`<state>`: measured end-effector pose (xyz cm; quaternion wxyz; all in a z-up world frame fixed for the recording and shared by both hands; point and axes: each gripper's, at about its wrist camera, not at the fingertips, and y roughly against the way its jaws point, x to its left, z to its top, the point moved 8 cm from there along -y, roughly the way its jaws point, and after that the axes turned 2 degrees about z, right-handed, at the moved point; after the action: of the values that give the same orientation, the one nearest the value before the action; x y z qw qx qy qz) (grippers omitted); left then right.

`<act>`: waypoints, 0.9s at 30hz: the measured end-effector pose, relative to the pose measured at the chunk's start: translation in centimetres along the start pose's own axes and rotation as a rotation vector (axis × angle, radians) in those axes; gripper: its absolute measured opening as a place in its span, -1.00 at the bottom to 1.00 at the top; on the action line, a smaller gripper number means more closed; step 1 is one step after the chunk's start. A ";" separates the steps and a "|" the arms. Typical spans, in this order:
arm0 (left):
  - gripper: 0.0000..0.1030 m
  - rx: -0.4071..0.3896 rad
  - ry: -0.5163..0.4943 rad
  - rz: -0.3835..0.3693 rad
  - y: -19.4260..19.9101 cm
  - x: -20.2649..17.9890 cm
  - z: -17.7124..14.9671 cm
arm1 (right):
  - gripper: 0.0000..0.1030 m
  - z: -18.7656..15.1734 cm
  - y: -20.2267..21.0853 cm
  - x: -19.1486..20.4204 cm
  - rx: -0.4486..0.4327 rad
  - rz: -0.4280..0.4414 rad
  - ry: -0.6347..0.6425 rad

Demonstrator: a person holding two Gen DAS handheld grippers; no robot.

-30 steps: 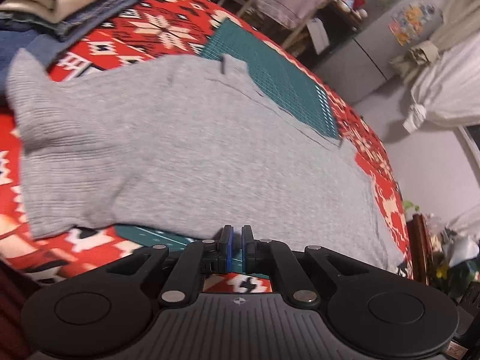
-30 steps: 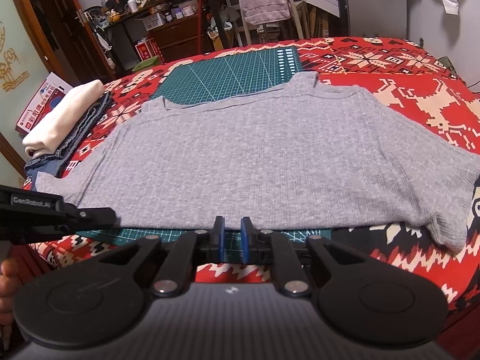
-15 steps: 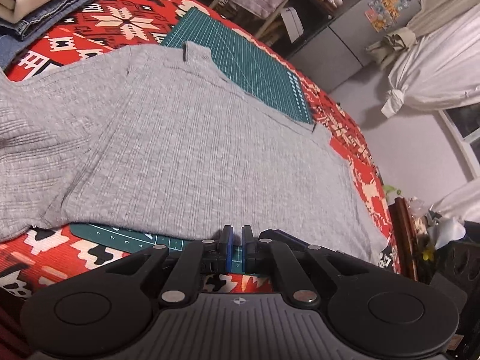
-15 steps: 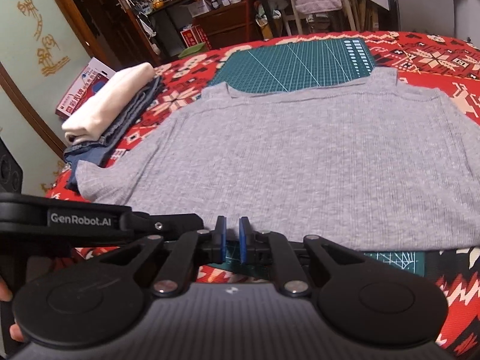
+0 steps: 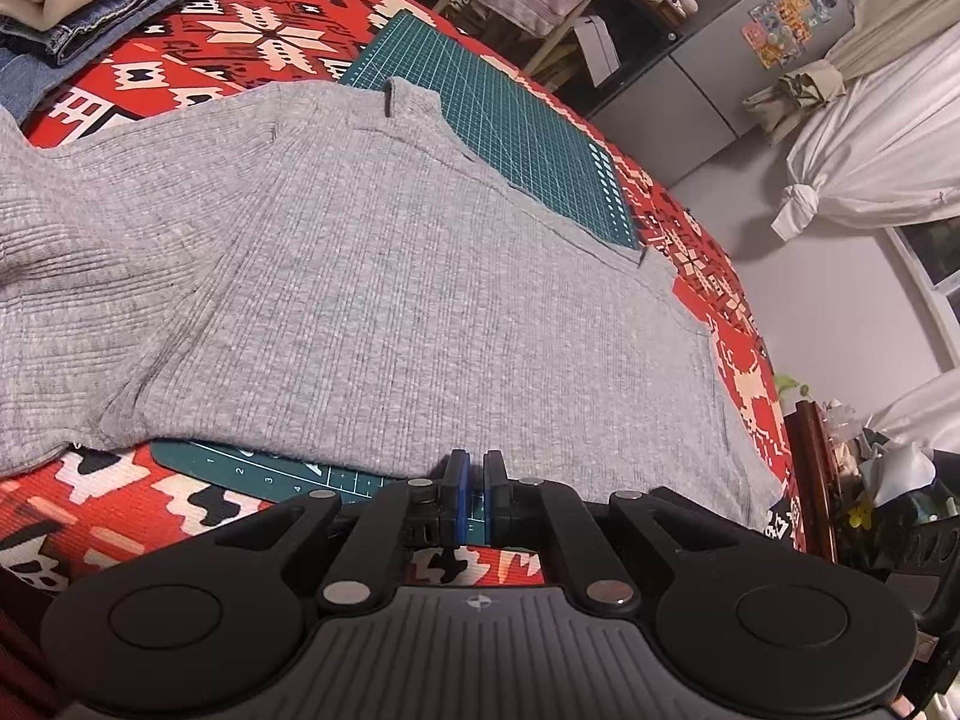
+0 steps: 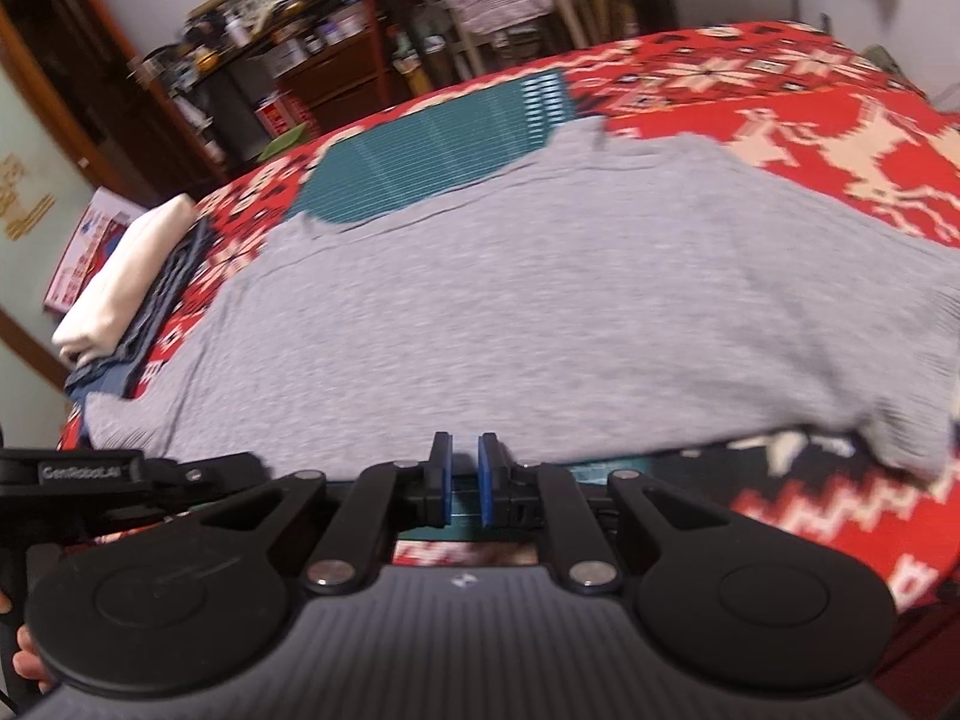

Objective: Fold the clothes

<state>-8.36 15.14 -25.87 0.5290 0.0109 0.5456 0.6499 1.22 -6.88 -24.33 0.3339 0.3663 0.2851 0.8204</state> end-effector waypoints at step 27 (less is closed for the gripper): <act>-0.93 -0.042 -0.030 0.004 0.7 -0.5 0.7 | -0.79 0.8 1.6 -3.2 -0.054 -0.112 -0.011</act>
<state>-8.20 15.36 -24.83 0.5361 0.0105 0.5239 0.6619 2.98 -10.12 -24.09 0.3907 0.3450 0.2809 0.8059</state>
